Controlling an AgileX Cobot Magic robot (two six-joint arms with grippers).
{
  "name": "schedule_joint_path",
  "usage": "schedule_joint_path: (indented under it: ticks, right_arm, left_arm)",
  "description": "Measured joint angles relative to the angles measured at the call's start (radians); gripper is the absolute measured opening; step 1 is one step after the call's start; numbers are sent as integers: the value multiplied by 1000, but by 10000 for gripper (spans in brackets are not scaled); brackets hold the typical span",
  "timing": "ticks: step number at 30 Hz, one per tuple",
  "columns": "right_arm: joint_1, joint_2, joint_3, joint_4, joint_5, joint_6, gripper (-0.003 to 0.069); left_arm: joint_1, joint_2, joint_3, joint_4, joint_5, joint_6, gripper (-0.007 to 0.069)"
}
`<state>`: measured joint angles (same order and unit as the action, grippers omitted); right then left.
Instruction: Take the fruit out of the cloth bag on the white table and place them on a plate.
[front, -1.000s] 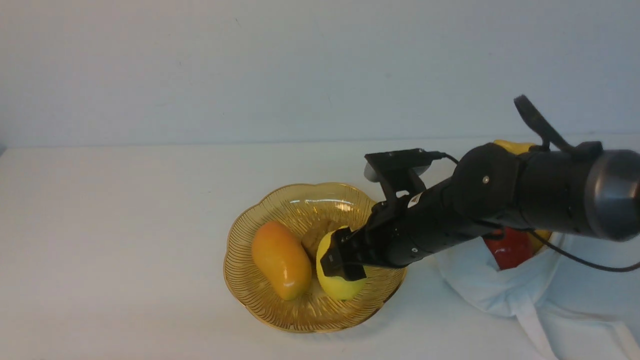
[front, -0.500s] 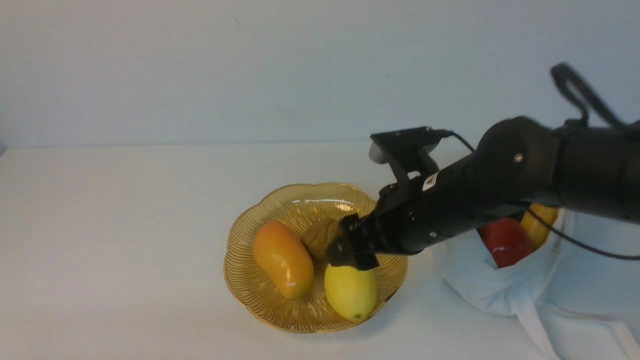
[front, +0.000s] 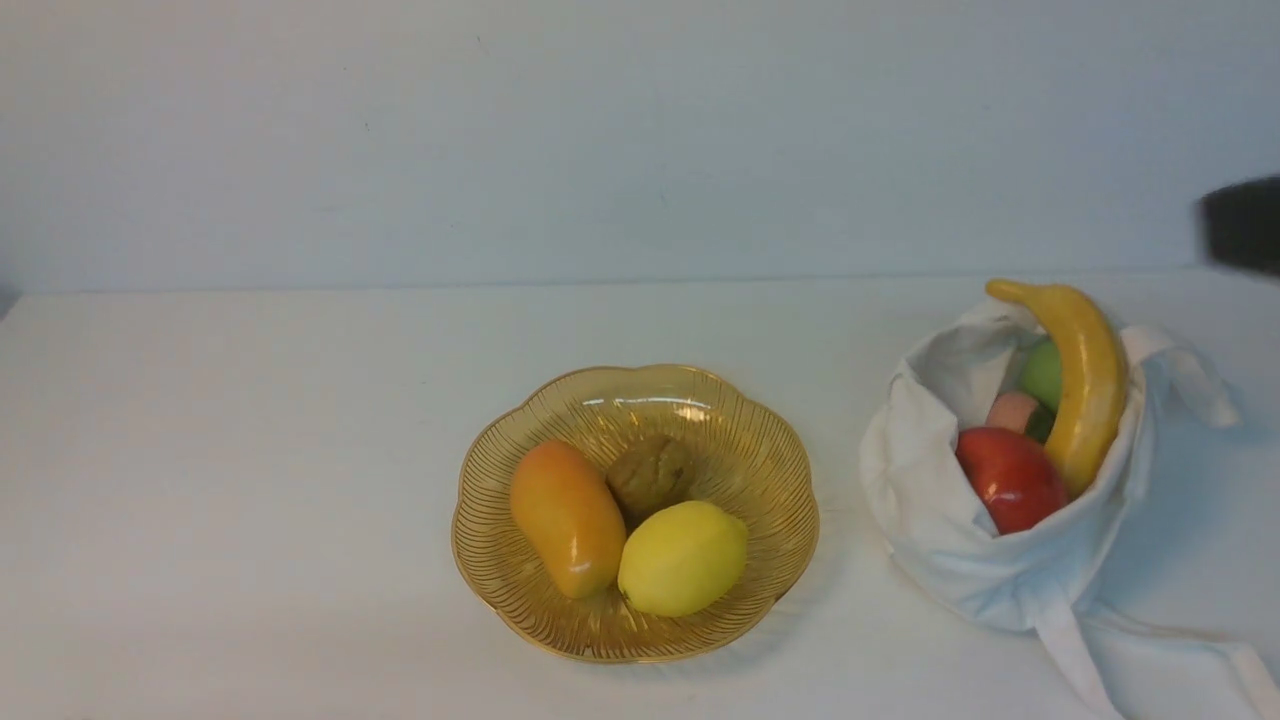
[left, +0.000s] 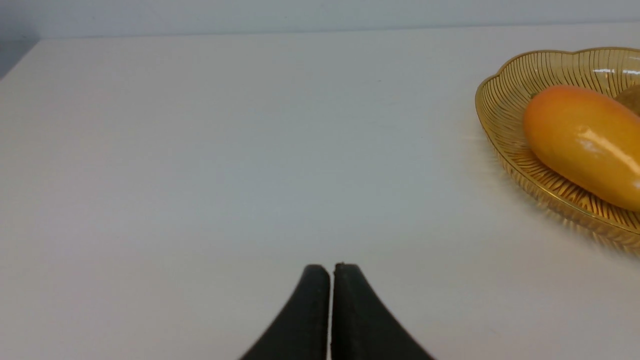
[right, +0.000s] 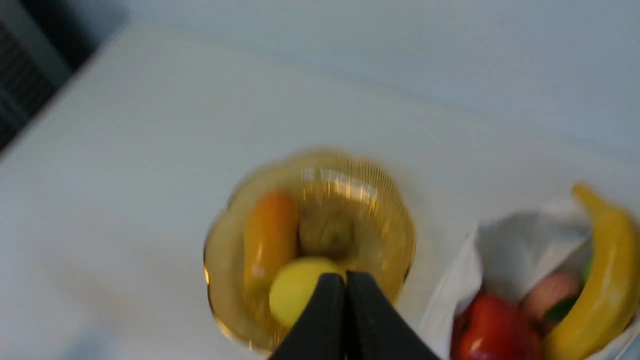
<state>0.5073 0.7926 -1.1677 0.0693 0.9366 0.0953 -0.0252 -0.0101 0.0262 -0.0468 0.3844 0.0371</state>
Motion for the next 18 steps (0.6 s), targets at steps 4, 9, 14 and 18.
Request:
schedule_joint_path:
  ticks: [4,9,14,18]
  right_arm:
    - [-1,-349,184,-59,-212,23,-14]
    - [-1,-574,397,-56,-356,34,-14]
    - [-1,-758,680,-53,-610,43,-14]
    - [-1,-790,768,-52,-737,49,-14]
  left_arm:
    - [0,0,0,0,0,0,-8]
    - [0,0,0,0,0,0,-8]
    - [0,0,0,0,0,0,-8]
    - [0,0,0,0,0,0,-8]
